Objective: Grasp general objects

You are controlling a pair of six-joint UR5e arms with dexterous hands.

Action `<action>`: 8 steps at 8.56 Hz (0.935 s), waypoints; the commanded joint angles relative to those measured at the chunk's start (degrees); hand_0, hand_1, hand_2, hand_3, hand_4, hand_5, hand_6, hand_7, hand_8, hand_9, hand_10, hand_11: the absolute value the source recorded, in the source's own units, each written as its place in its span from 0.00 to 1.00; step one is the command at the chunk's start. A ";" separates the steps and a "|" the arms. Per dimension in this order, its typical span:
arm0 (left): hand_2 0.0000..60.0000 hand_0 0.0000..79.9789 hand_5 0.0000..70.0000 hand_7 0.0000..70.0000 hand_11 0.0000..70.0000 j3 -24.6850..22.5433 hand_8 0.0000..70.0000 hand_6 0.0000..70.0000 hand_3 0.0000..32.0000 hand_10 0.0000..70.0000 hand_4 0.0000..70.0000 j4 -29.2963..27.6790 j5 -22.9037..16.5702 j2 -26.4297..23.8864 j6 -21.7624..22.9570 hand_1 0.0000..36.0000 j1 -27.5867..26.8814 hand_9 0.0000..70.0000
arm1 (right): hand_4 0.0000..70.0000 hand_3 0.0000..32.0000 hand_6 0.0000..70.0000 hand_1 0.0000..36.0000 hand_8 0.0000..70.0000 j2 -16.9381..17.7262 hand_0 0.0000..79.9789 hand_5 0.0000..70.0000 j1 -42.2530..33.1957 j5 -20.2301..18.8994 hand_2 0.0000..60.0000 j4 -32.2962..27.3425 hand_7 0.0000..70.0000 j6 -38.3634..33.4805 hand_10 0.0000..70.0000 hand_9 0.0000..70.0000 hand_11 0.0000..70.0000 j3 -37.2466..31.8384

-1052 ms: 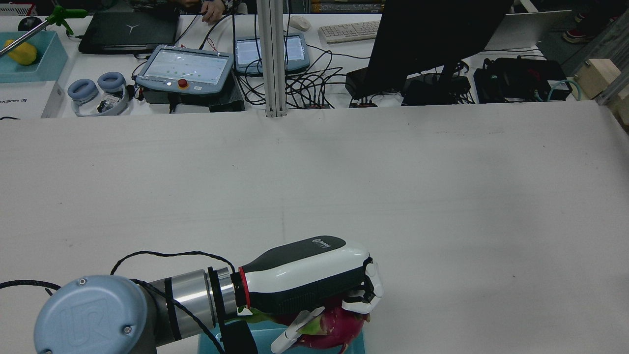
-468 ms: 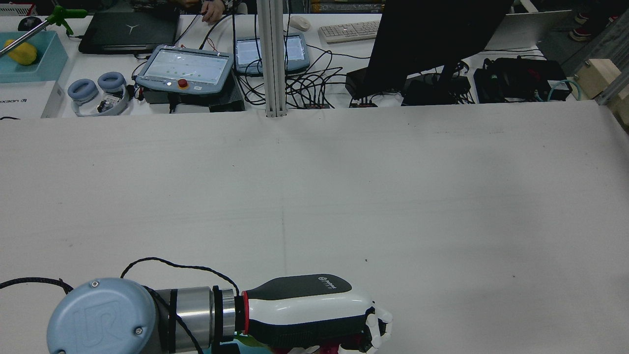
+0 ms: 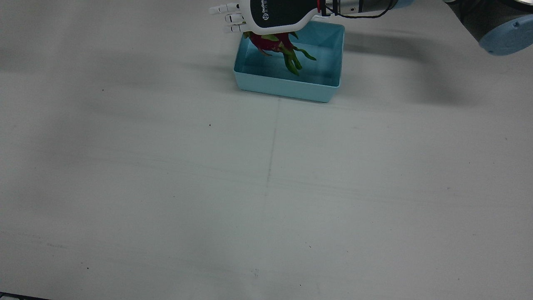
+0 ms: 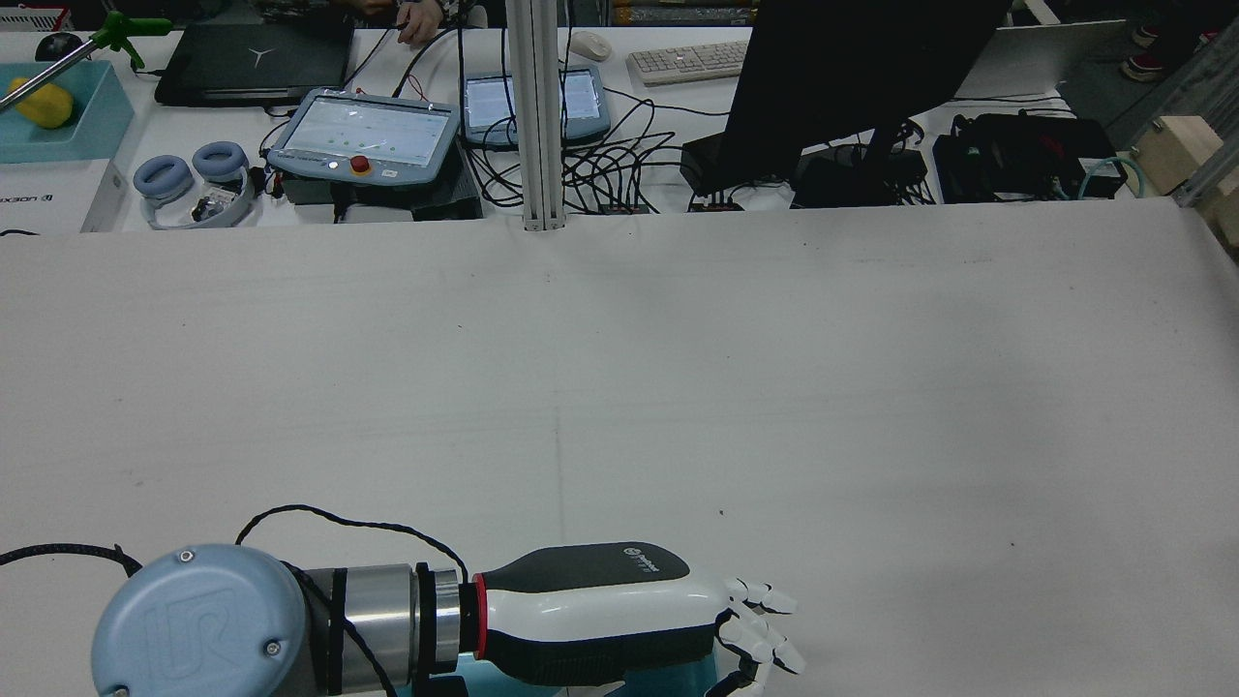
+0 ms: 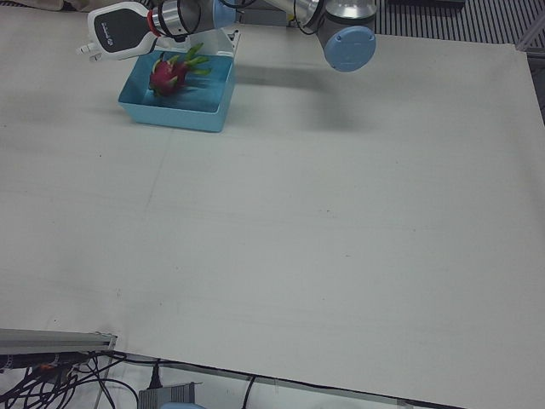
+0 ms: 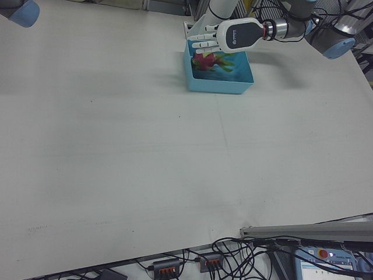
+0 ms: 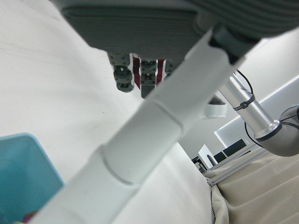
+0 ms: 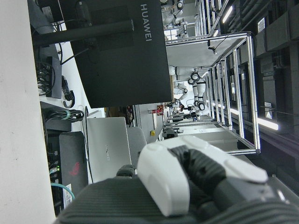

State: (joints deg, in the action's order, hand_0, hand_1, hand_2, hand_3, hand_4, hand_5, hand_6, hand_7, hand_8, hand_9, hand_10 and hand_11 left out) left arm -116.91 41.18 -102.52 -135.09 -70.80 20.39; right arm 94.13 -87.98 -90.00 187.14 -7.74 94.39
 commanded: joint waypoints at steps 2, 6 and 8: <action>1.00 1.00 1.00 1.00 0.15 0.89 0.13 0.72 0.00 0.06 0.63 2.14 0.47 -0.17 0.13 1.00 1.14 0.27 | 0.00 0.00 0.00 0.00 0.00 0.00 0.00 0.00 0.00 0.00 0.00 -0.03 0.00 0.00 0.00 0.00 0.00 0.00; 1.00 1.00 1.00 1.00 0.38 10.88 0.18 1.00 0.00 0.22 0.89 -7.46 1.45 0.09 7.29 1.00 13.59 0.27 | 0.00 0.00 0.00 0.00 0.00 -0.08 0.00 0.00 0.00 0.00 0.00 0.06 0.00 0.09 0.00 0.00 0.00 0.09; 1.00 1.00 1.00 1.00 0.26 20.36 0.21 1.00 0.00 0.14 1.00 -20.03 1.18 1.49 18.19 1.00 22.20 0.27 | 0.00 0.00 0.00 0.00 0.00 -0.09 0.00 0.00 0.00 0.00 0.00 -0.02 0.00 0.09 0.00 0.00 0.00 0.09</action>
State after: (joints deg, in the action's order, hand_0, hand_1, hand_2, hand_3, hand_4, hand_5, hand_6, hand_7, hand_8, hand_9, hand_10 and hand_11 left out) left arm -105.99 33.14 -101.27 -134.87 -63.23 33.75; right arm 94.07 -87.98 -90.00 187.18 -7.66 94.43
